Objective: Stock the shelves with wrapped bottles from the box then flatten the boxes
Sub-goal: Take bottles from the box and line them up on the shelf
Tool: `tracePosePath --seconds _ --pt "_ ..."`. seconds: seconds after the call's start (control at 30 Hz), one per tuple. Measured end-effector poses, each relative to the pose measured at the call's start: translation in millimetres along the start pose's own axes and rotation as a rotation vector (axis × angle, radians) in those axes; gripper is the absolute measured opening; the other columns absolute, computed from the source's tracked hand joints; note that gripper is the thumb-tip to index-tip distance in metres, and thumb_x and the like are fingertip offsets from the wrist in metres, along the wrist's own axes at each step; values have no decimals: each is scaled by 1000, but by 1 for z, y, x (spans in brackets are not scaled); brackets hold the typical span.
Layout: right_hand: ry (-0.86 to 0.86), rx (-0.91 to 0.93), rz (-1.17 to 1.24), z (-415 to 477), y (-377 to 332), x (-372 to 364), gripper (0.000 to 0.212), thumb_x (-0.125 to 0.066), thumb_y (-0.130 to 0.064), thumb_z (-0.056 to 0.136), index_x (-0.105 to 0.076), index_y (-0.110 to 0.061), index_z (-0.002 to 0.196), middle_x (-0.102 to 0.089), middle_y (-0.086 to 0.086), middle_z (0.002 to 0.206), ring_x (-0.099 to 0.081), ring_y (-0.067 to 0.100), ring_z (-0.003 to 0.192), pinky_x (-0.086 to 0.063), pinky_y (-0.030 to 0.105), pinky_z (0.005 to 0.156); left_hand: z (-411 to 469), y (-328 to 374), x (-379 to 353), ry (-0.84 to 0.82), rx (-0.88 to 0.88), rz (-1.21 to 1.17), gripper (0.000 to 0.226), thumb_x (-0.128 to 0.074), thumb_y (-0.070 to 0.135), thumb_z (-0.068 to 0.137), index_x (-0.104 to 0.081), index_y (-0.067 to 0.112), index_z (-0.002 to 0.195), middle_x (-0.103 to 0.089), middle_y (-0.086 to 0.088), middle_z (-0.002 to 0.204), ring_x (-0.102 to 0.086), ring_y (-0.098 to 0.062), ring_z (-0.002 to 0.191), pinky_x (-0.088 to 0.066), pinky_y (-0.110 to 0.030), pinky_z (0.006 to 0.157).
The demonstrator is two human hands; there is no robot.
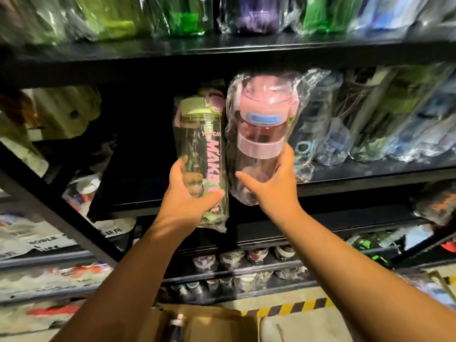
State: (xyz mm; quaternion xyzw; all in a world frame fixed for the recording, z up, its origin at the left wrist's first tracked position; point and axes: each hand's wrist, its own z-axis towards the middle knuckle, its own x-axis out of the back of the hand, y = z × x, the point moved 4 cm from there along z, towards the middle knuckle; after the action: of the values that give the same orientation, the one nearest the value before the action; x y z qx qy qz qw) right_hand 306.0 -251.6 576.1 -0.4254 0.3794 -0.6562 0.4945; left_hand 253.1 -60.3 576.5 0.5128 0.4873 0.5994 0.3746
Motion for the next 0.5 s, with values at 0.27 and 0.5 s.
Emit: tracePosePath --seconds 0.27,0.5 --pt "-2 -14 -94 52 46 -15 94 -85 -37 75 -27 -16 146 -44 1 144 -46 14 130 -40 29 108 28 -20 -9 139 78 -97 104 -79 28 58 -27 35 148 -57 7 114 -68 -12 93 -56 -26 65" --pt "8 -2 -217 59 56 -16 83 -83 -43 74 -37 -10 134 -45 7 129 -45 17 115 -44 34 97 36 -26 -23 165 82 -203 79 -76 -2 81 -34 38 134 -65 11 112 -71 -13 98 -55 -19 65"
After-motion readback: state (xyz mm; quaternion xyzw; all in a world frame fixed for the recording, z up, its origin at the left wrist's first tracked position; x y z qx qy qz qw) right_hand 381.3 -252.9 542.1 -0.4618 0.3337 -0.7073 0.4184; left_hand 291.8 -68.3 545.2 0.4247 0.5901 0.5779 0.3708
